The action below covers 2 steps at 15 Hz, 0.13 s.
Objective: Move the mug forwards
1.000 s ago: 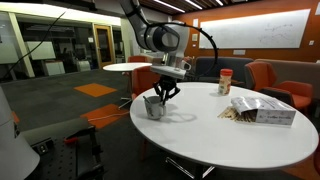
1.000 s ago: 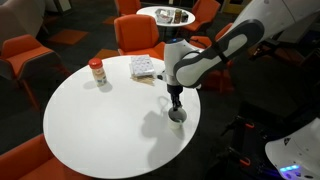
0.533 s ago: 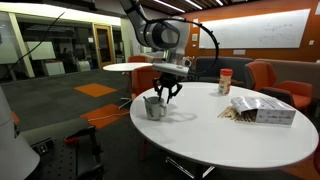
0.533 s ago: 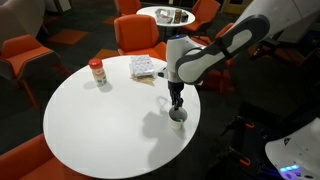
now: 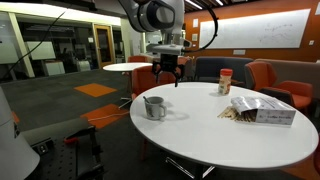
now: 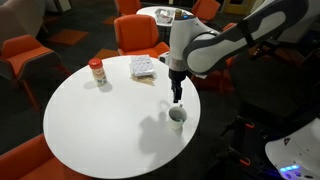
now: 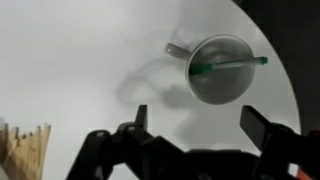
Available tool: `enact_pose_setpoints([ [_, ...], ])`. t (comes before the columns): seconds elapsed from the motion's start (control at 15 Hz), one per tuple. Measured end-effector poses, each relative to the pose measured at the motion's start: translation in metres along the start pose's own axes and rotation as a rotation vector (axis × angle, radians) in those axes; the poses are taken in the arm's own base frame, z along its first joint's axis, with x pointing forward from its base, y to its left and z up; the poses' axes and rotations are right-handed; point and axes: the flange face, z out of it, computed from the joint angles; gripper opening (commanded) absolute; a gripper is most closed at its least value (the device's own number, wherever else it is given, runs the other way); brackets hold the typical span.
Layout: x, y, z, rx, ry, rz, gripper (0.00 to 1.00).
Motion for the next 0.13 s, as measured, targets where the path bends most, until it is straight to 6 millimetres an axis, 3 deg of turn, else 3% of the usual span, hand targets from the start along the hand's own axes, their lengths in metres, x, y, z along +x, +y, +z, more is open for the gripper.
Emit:
enact_pose_setpoints([
  [0.13, -0.0004, -0.01, -0.0115, -0.051, -0.012, 0.078, 1.0],
])
